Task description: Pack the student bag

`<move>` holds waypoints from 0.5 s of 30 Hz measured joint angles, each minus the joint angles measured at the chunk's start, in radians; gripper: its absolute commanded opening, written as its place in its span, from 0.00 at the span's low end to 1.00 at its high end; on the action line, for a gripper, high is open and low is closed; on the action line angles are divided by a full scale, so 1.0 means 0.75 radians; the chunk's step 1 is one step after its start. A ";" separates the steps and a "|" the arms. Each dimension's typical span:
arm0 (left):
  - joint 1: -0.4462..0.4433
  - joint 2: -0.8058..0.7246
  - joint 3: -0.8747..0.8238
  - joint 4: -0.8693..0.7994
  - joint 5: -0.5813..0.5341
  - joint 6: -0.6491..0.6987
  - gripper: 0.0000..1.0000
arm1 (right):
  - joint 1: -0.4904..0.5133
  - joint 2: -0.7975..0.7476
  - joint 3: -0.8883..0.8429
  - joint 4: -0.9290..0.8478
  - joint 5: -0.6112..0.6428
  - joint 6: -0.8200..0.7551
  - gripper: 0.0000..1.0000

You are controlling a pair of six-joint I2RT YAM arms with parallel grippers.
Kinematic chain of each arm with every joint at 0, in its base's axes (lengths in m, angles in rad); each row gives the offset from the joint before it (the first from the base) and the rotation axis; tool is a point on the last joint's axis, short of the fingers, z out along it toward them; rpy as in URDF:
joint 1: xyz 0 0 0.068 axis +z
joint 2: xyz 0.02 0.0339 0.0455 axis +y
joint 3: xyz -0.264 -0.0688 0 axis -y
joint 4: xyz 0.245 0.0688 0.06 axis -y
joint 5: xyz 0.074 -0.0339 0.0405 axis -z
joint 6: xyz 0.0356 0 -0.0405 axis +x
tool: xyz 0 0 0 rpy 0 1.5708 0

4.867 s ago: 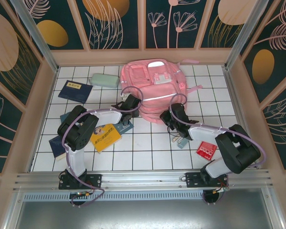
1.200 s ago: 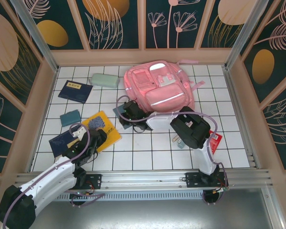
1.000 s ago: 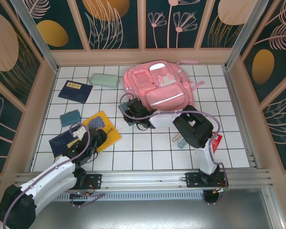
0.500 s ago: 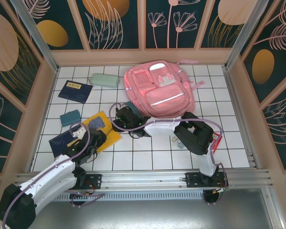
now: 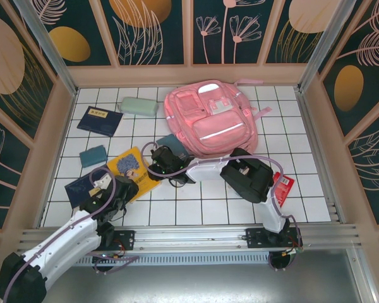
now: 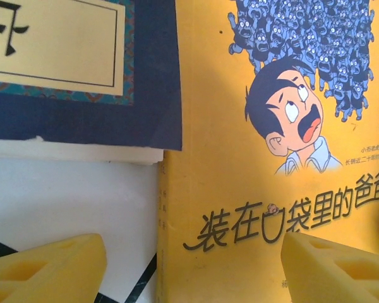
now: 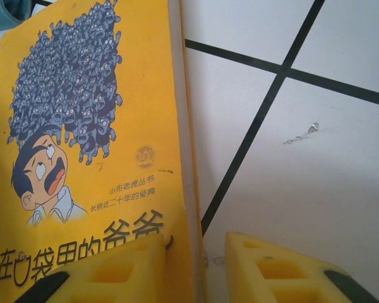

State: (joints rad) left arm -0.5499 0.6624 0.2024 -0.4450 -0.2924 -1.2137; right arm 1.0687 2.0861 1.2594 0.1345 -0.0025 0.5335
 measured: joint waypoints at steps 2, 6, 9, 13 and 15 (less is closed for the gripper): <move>0.000 0.011 -0.003 0.010 -0.005 0.000 0.75 | 0.000 0.002 0.001 0.002 -0.005 0.001 0.29; 0.000 0.057 -0.001 0.044 -0.009 0.018 0.76 | 0.000 0.003 0.001 0.007 -0.009 0.004 0.28; 0.002 0.079 -0.017 0.102 -0.011 0.050 0.75 | 0.000 0.004 0.001 0.011 -0.010 0.006 0.28; 0.011 0.068 -0.060 0.245 -0.011 0.106 0.72 | 0.000 0.007 0.001 0.024 -0.015 0.014 0.28; 0.016 0.028 -0.103 0.360 -0.001 0.129 0.70 | 0.000 0.008 0.001 0.026 -0.025 0.021 0.28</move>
State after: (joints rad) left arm -0.5381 0.6834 0.1249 -0.1753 -0.2932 -1.1168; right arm 1.0687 2.0918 1.2602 0.1539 -0.0212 0.5495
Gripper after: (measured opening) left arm 0.718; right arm 0.279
